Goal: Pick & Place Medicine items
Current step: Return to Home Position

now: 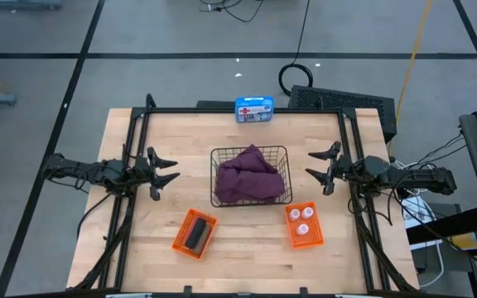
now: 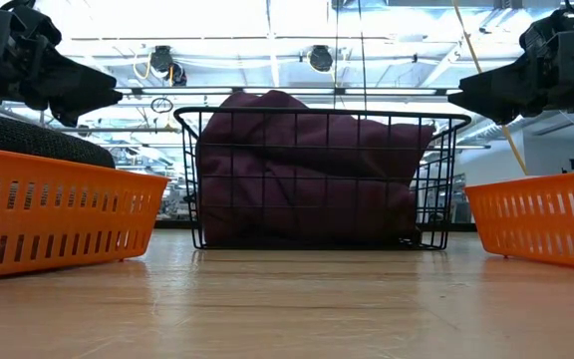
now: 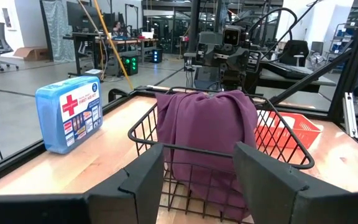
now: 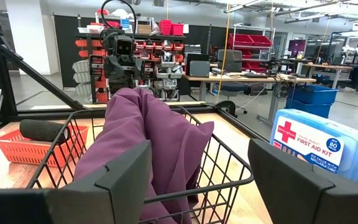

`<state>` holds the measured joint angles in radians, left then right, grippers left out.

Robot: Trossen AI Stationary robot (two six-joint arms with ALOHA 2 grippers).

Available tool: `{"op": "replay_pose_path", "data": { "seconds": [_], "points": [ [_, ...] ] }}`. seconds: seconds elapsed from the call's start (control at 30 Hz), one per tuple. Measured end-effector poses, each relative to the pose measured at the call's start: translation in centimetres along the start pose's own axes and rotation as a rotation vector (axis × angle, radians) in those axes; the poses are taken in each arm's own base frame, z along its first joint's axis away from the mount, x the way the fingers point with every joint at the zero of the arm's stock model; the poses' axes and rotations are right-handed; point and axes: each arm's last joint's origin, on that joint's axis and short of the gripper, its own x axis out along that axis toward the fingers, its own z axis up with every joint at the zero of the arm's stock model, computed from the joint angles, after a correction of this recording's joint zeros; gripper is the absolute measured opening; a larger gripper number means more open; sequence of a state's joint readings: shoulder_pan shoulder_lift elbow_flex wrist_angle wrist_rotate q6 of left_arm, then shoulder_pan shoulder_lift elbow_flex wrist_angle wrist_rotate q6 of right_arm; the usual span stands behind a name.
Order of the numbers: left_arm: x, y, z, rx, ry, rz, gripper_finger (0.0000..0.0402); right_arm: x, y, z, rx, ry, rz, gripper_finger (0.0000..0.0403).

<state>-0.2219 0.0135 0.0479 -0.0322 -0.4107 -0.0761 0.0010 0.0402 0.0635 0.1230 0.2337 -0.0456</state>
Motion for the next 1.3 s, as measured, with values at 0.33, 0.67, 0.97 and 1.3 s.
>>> {"op": "replay_pose_path", "data": {
  "seconds": [0.33, 0.67, 0.97, 1.3],
  "points": [
    [0.00, 0.00, 0.00, 0.000, 0.000, 0.000, 0.0200, 0.00, 0.00, 0.00, 0.000, 0.000, 0.000, 0.0259],
    [0.00, 0.00, 0.00, 0.002, 0.000, 0.000, 0.0200, 0.00, 0.00, 0.00, 0.000, 0.000, 0.000, 0.0256],
    [0.00, 0.00, 0.00, 0.001, 0.000, 0.000, 0.0200, 0.00, 0.00, 0.00, 0.000, 0.000, 0.000, 0.0259],
    [0.00, 0.00, 0.00, 0.001, 0.000, 0.000, 0.0200, 0.00, 0.00, -0.01, 0.000, 0.001, 0.000, 0.0255]
  ]
}}
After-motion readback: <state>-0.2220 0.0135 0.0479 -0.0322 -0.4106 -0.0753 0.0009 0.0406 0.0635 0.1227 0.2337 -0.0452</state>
